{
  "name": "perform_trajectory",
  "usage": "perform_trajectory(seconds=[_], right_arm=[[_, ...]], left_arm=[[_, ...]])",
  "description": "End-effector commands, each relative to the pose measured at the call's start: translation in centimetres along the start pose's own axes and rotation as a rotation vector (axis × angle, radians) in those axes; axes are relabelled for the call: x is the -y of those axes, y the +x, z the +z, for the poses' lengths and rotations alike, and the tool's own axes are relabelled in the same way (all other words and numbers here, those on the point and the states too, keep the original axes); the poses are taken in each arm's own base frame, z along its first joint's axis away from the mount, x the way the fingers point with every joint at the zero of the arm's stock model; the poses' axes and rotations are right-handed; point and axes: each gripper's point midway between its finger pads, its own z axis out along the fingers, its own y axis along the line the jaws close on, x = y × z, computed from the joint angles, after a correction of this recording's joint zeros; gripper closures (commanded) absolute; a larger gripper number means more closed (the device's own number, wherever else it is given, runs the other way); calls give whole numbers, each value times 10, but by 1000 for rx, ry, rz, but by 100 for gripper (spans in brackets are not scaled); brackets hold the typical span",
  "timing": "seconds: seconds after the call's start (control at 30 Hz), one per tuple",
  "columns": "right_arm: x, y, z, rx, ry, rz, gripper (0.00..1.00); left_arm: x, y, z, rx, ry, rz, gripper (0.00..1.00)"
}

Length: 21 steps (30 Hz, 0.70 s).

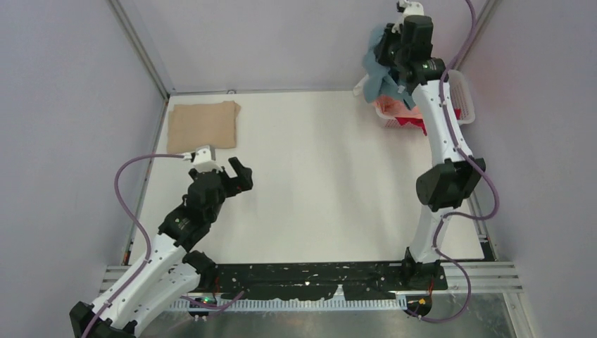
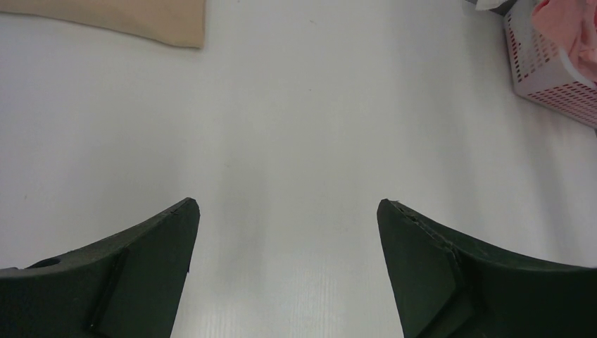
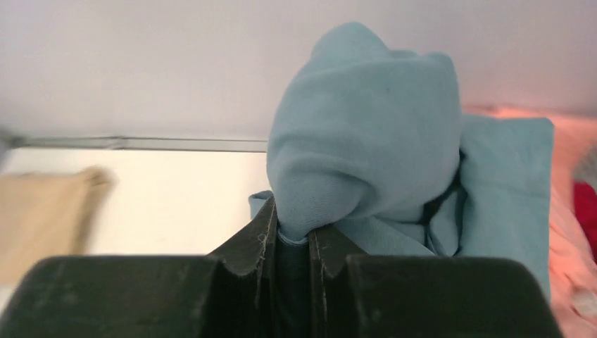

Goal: Fold and stack the t-shirts
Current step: Grab crumpled tshirt from bin with the right arm, then move the tshirt to the center of the board

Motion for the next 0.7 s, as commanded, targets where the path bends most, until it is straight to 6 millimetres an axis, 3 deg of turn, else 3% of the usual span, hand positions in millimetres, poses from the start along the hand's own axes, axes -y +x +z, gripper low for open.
perform_trajectory(seconds=[0.0, 0.07, 0.17, 0.23, 0.3, 0.37, 0.43, 0.47, 0.5, 0.53, 0.57, 0.6, 0.63, 0.67], right_arm=[[-142, -99, -166, 272, -440, -103, 94], [-185, -93, -203, 269, -549, -117, 94], [-229, -83, -243, 257, -723, -155, 94], [-248, -75, -258, 236, -802, -156, 94], [-252, -63, -256, 199, -812, -131, 94], [-246, -43, -242, 160, -771, -124, 94], [-232, -10, -223, 107, -700, -134, 94], [-217, 17, -207, 68, -630, -138, 91], [-208, 31, -199, 47, -593, -134, 87], [-188, 67, -184, -11, -516, -131, 85], [-174, 80, -176, -37, -465, -98, 81], [-151, 118, -164, -96, -392, -90, 79], [-133, 136, -156, -134, -338, -44, 67], [-108, 166, -148, -177, -256, -39, 54]], left_arm=[[3, -1, -11, 8, 44, -67, 1], [-2, 0, -18, 9, 37, -83, 1], [-10, 1, -28, 24, 29, -106, 1], [-18, 1, -34, 38, 11, -123, 1], [-25, 1, -40, 50, -7, -137, 1], [-33, 2, -45, 55, -33, -150, 1], [-41, 5, -51, 54, -57, -168, 1], [-44, 6, -53, 54, -63, -174, 1], [-47, 7, -55, 57, -69, -181, 1], [-49, 8, -56, 60, -75, -187, 1], [-52, 10, -57, 60, -82, -190, 1], [-54, 12, -57, 60, -87, -192, 1], [-56, 14, -57, 61, -92, -194, 1], [-58, 16, -56, 62, -98, -197, 1]])
